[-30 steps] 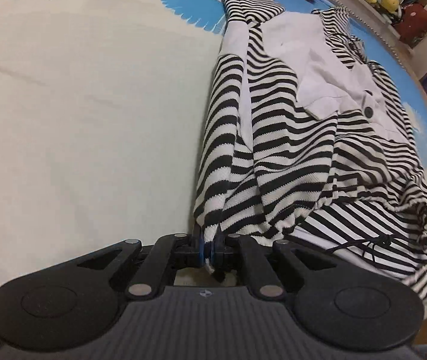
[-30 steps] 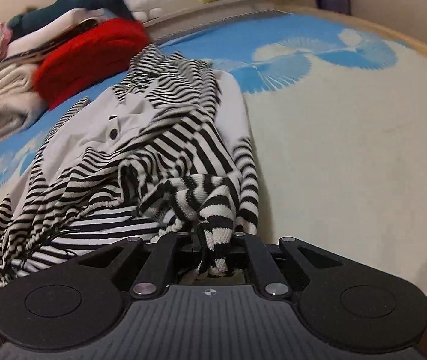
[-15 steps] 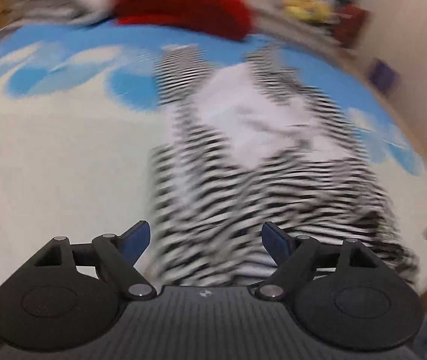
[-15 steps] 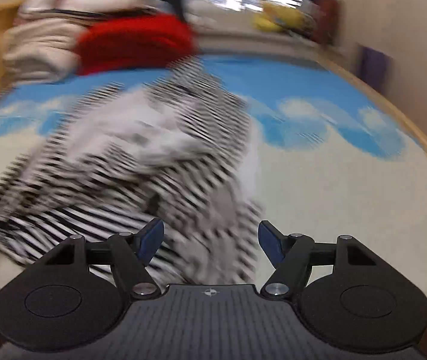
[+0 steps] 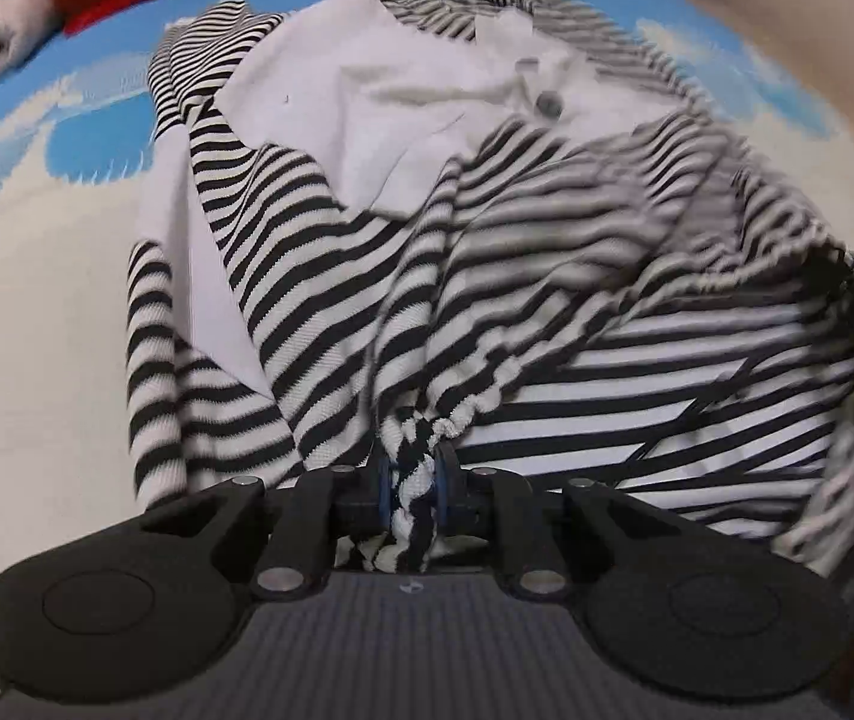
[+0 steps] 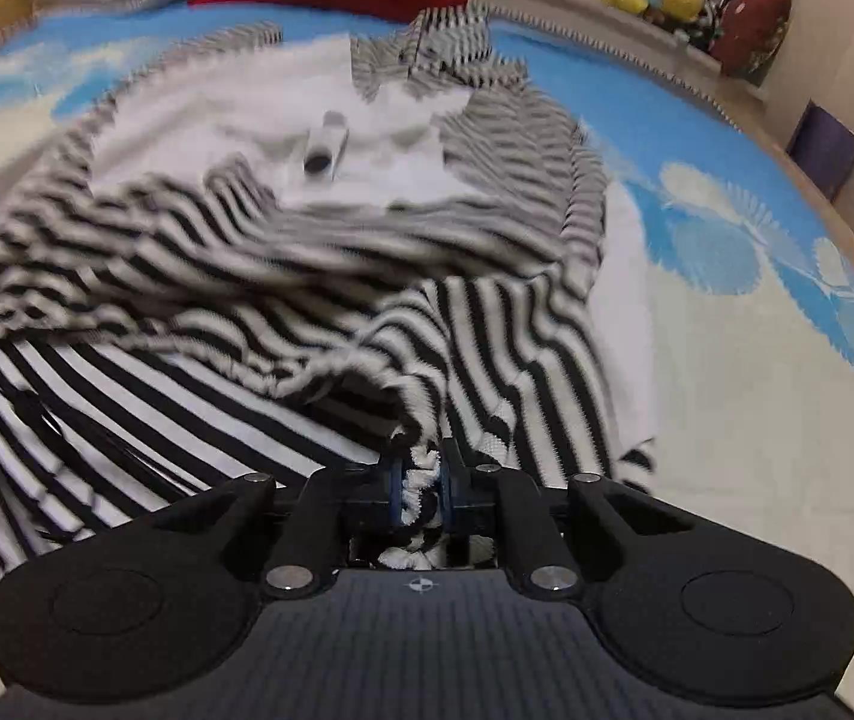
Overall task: Fold small clothes
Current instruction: 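Lay the cardigan flat on the bed with both grippers and release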
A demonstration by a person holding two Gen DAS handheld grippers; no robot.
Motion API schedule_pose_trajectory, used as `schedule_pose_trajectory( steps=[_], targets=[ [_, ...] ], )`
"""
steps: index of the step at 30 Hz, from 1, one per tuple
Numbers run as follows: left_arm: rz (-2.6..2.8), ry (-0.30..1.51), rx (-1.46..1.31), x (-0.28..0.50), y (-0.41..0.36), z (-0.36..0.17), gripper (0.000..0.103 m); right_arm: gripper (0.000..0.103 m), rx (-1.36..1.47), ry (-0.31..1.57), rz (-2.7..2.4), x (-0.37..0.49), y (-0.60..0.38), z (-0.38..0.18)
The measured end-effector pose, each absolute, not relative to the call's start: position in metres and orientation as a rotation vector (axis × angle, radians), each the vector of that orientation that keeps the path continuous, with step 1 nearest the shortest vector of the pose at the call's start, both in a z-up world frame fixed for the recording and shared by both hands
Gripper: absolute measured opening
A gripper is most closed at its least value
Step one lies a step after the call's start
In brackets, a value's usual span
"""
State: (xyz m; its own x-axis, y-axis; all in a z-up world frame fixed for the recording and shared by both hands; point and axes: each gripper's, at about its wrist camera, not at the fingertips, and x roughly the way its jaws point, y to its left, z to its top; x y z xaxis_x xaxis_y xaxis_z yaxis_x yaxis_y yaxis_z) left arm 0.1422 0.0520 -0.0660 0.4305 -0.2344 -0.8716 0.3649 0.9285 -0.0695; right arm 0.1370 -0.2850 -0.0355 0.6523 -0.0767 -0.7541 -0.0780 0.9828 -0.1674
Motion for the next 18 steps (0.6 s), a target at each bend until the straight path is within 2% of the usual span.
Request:
schedule_pose_trajectory(
  steps=[6, 9, 14, 18],
  targets=[
    [-0.395, 0.926, 0.19, 0.09, 0.071, -0.013, 0.014, 0.01, -0.24, 0.69, 0.113, 0.062, -0.298, 0.035],
    [-0.395, 0.923, 0.256, 0.059, 0.074, -0.012, 0.014, 0.01, -0.297, 0.687, 0.21, 0.017, -0.293, 0.048],
    [-0.356, 1.051, 0.398, 0.028, 0.059, -0.067, 0.014, 0.01, -0.422, 0.863, 0.288, -0.025, -0.268, 0.0],
    [-0.351, 0.967, 0.537, 0.005, 0.046, -0.073, 0.015, 0.011, -0.522, 0.978, 0.321, -0.033, -0.253, -0.034]
  ],
)
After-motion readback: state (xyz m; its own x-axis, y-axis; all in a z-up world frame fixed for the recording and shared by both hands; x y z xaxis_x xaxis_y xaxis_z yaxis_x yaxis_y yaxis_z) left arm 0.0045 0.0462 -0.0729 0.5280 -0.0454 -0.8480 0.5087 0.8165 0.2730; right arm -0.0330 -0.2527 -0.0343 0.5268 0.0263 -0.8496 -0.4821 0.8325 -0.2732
